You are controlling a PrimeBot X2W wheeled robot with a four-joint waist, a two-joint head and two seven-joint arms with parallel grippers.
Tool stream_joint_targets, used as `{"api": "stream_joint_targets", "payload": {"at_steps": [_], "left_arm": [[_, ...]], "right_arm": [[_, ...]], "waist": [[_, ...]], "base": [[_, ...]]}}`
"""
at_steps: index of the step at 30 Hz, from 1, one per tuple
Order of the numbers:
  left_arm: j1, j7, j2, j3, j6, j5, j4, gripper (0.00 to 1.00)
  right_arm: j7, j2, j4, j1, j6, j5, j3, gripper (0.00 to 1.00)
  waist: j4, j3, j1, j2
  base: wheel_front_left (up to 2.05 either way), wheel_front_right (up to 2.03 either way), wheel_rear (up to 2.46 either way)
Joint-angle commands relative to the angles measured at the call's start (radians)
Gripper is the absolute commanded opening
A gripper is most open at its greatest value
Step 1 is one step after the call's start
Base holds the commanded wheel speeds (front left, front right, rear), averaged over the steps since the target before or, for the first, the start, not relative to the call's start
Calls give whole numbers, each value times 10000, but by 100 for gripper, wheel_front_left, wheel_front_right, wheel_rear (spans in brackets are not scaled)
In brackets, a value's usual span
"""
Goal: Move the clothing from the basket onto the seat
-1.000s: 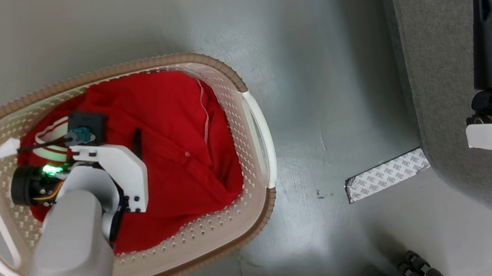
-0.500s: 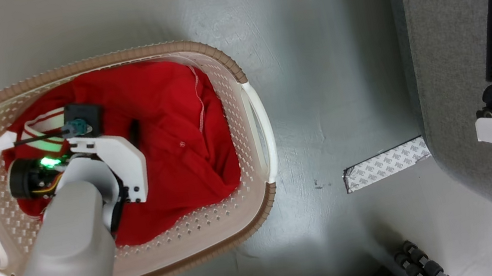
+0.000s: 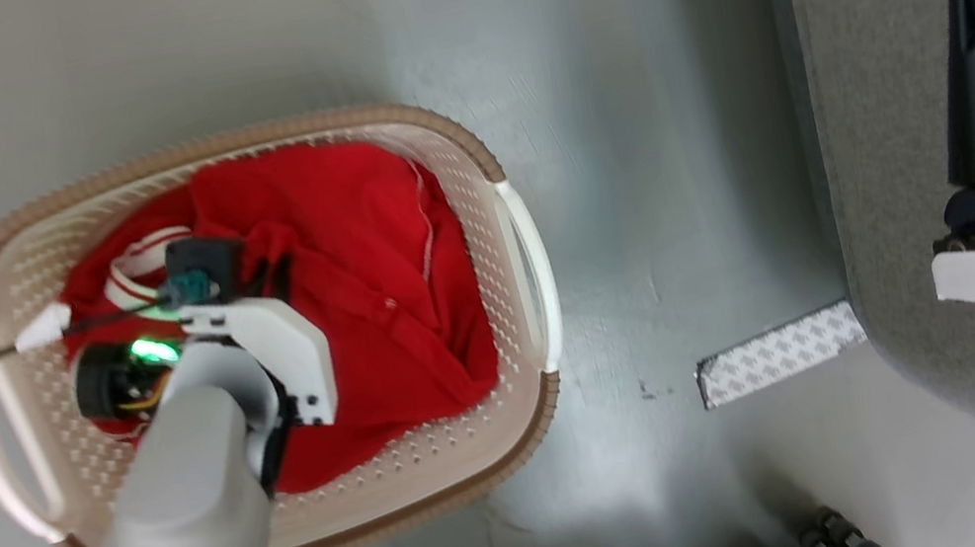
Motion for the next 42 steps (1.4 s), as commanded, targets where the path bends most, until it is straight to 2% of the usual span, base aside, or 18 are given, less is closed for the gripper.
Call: {"api": "stream_joint_targets", "payload": {"at_steps": [1,7,13,23,42], "left_arm": [[179,-183,-63,44,-46,-211,26,0],[861,-1001,-472,301,-435,-950,-106,0],[1859,-1398,-717,361,-628,-1714,-712,0],[4096,-1490,-782,-97,-699,-3370,-3008,0],[7319,-1497,-659,700,-375,-3042,-7119,0]], "right_arm": [[153,60,432,216,130,126,-42,100],[93,0,580,578,74,-52,-288,100],[93,17,877,1265,74,-261,-533,100],[93,18,1203,2661,75,-548,-992,100],[93,16,1523,4332,74,-865,-1084,100]], "waist": [[150,-434,-1,-2],[456,-1836,-1,-2],[797,-3444,-1,-2],[1351,-5880,-1,-2],[1826,-8762,-1,-2]], "base": [[0,0,0],[0,0,0],[0,0,0],[0,0,0],[0,0,0]]}}
